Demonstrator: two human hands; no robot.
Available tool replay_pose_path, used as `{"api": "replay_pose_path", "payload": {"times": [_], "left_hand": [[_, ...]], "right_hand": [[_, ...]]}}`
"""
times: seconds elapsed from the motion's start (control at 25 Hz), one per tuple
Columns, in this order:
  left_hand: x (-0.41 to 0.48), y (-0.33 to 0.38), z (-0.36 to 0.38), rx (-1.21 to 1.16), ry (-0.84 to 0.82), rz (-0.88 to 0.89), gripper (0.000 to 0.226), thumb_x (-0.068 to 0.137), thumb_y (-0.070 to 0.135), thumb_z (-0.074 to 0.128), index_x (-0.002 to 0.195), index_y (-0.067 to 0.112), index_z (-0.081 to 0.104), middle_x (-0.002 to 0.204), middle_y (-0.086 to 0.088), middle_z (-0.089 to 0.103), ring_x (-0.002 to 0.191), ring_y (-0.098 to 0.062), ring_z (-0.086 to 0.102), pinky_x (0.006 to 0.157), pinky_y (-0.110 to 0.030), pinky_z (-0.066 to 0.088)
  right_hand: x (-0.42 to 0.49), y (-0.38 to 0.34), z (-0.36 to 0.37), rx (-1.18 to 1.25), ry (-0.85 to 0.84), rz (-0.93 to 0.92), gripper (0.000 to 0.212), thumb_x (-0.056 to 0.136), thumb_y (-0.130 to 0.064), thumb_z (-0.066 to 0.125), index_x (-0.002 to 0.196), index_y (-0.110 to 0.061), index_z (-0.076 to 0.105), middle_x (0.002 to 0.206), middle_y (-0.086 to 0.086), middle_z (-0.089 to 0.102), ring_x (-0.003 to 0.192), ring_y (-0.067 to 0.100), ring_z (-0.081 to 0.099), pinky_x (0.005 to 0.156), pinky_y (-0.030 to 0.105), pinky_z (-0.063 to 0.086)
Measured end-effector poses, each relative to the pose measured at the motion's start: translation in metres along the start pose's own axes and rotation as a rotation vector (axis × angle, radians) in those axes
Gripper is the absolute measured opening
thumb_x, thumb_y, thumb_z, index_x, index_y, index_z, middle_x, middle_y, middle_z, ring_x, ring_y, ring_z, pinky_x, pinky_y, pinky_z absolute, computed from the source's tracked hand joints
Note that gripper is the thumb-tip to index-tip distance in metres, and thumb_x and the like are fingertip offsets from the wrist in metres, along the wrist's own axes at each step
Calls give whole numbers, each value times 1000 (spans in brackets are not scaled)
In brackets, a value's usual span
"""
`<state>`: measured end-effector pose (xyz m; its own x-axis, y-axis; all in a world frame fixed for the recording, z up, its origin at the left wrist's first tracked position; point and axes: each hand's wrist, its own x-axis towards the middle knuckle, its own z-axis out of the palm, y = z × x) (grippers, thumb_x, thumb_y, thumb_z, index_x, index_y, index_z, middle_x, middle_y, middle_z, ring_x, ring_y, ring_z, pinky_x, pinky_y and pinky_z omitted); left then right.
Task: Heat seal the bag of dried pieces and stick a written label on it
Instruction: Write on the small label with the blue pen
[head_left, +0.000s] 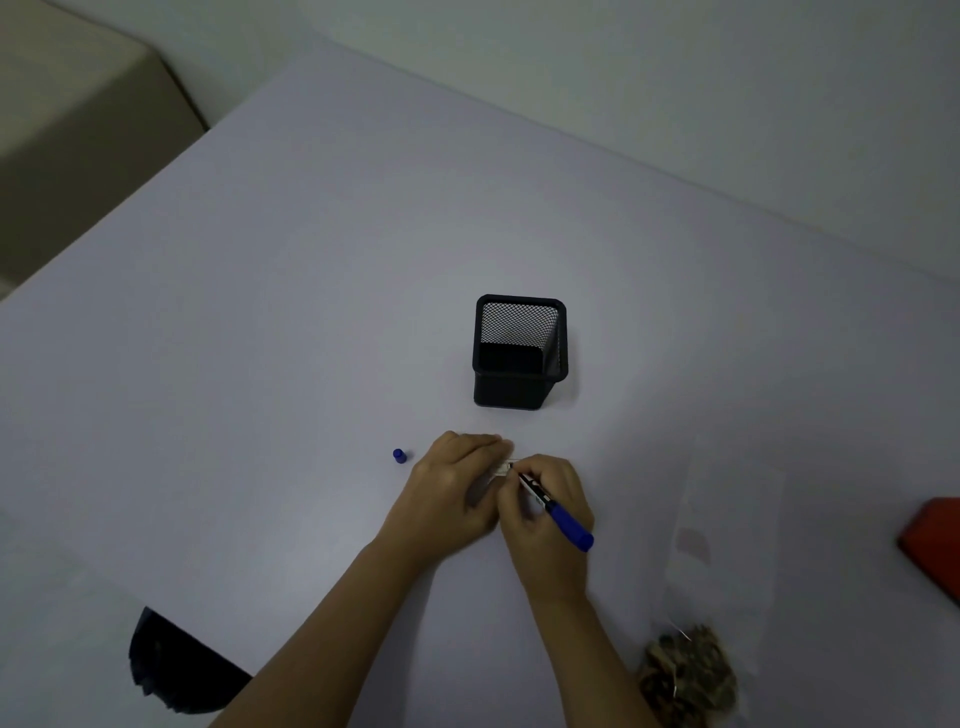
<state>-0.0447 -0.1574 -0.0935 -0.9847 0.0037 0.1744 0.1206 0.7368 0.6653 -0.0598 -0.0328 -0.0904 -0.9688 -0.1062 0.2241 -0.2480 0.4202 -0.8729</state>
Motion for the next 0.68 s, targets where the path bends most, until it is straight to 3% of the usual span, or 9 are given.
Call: {"api": "replay_pose_path", "payload": {"times": [0.24, 0.4, 0.68], "left_hand": [[1, 2, -3, 4, 4, -38, 38, 79, 34, 57, 104, 7, 69, 101, -6, 68, 93, -15, 61, 85, -15, 42], [0, 1, -1, 7, 27, -46, 34, 80, 32, 57, 101, 9, 71, 98, -5, 69, 94, -7, 55, 84, -12, 41], [1, 1, 0, 11, 44, -43, 32, 80, 29, 59, 99, 8, 72, 97, -5, 70, 93, -7, 55, 83, -14, 43]], "right_hand": [[-1, 1, 3, 18, -9, 10, 15, 81, -19, 51, 80, -6, 58, 79, -7, 52, 77, -13, 49, 68, -2, 41], [-1, 2, 4, -20, -7, 5, 19, 81, -20, 50, 79, -4, 59, 75, 4, 59, 73, 2, 50, 68, 1, 43], [1, 1, 3, 10, -2, 11, 17, 81, -20, 50, 80, -5, 58, 78, -7, 52, 73, 2, 50, 68, 1, 42]]}}
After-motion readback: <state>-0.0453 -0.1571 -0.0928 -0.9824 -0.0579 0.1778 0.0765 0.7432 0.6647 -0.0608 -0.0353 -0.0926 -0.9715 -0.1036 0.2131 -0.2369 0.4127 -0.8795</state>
